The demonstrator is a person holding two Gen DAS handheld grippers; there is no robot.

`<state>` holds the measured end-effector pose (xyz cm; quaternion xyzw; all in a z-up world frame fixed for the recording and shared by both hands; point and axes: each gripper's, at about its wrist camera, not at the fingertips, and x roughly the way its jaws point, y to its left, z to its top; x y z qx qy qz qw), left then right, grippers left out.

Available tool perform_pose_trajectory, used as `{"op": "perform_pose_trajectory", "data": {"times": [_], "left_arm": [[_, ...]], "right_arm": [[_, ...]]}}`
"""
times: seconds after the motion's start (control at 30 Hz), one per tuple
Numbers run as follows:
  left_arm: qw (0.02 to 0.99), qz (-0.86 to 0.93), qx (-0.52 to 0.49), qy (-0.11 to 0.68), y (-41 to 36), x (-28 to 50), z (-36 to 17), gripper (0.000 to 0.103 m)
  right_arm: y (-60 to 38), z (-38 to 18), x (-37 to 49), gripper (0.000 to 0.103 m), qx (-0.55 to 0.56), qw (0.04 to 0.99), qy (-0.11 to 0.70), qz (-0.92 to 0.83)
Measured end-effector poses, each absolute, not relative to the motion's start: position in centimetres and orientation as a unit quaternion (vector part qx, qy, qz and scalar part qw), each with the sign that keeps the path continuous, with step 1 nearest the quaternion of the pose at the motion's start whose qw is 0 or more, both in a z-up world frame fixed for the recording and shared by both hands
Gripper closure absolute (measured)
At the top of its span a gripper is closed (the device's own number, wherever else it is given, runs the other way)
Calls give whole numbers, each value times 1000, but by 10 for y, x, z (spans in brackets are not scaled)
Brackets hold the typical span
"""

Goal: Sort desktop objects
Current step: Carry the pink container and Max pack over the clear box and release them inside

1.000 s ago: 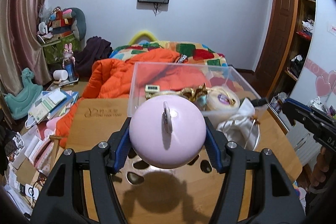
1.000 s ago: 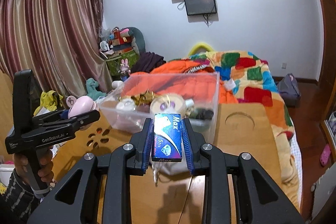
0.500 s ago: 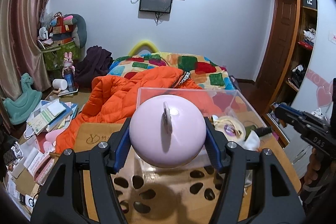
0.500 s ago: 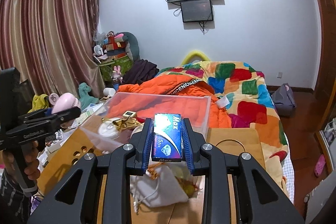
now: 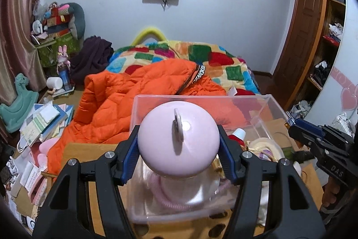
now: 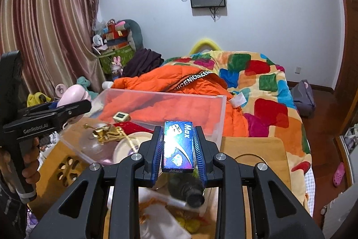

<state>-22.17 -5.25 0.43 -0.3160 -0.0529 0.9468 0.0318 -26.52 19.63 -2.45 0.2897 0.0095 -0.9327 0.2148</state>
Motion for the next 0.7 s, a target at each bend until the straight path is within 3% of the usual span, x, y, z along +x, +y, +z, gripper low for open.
{"op": "perform_pose_trajectory", "data": {"times": [0.33,0.7], "left_arm": [[28,938,-345,-23,-38,-249,-20,41],[39,940,-338,-12,-32,-248,-13,40]], "right_arm": [[185,-39,-283,78,305,209,49,-928],[177,-41,-287,78,305,214,57,-926]]}}
